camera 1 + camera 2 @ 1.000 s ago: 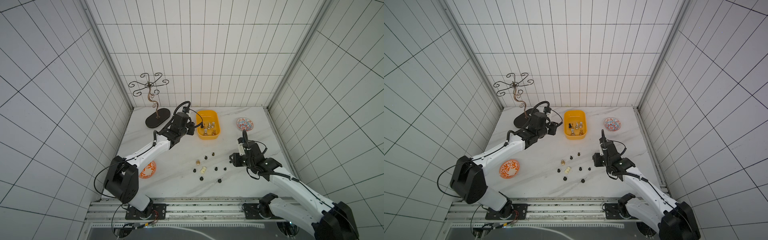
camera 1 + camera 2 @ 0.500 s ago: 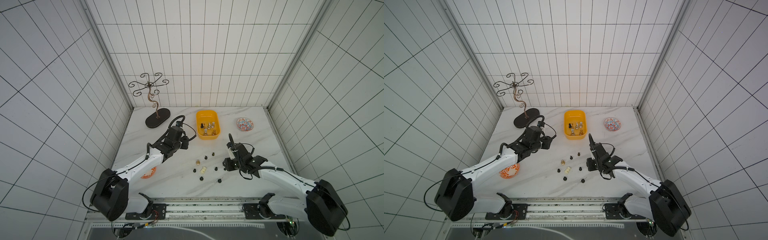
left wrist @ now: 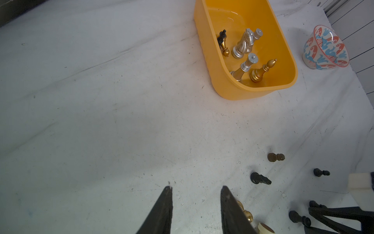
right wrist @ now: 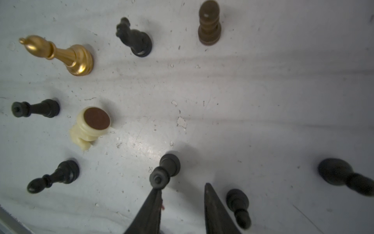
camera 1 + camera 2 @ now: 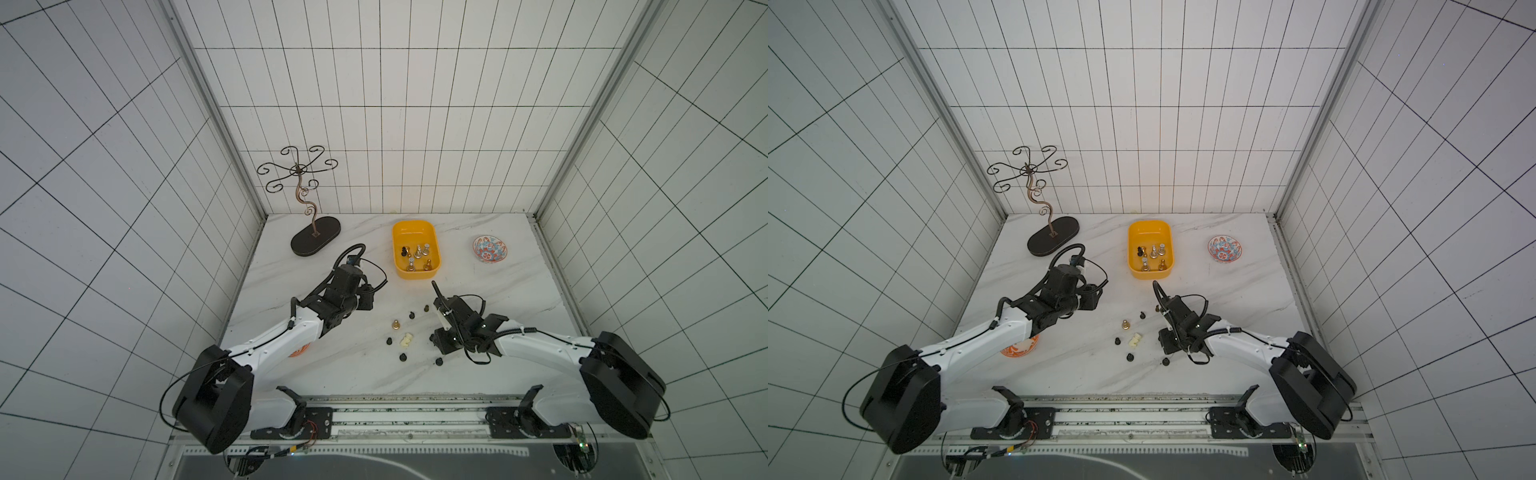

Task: Put the chess pieces into the storage box
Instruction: Pick up the chess piece at the center of the board.

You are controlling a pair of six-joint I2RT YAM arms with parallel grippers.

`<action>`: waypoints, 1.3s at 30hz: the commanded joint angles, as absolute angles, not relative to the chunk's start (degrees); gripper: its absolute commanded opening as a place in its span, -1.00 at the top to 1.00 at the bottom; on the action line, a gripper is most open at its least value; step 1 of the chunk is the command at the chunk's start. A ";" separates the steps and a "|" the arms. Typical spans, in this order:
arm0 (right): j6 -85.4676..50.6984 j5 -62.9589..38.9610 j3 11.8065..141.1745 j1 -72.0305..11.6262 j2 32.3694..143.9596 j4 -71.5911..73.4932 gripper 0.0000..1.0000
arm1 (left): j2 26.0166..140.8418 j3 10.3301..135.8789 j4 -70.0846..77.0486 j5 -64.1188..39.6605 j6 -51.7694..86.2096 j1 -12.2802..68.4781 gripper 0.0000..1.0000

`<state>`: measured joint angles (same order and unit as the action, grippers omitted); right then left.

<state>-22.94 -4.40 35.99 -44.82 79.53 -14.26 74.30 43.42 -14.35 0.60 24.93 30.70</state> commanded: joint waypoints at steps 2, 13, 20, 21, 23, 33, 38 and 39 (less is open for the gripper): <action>-22.66 -2.99 42.45 -45.96 81.15 -12.55 0.28 | 72.78 42.13 -12.53 -0.52 26.24 30.87 0.22; -23.00 -2.50 44.25 -46.87 83.50 -12.55 0.42 | 72.85 41.18 -12.22 -0.88 26.36 30.94 0.22; -23.44 -1.24 43.48 -46.85 82.84 -13.97 0.47 | 72.91 41.10 -12.15 -0.79 26.32 30.93 0.22; -23.46 -0.99 43.27 -46.87 82.80 -13.97 0.47 | 73.04 41.13 -12.18 -0.77 26.34 30.86 0.22; -23.47 -0.64 43.07 -46.86 82.93 -14.13 0.50 | 73.17 41.36 -12.13 -0.79 26.34 30.94 0.22; -22.83 -0.53 43.68 -46.87 82.79 -14.84 0.69 | 72.84 41.96 -12.22 -0.81 26.42 30.94 0.22; -22.13 -0.88 45.26 -46.76 81.69 -15.44 0.71 | 72.22 41.95 -12.90 -0.65 26.22 30.92 0.22; -21.71 -0.94 46.11 -46.63 81.31 -15.93 0.71 | 72.01 41.97 -13.14 -0.51 26.15 30.91 0.22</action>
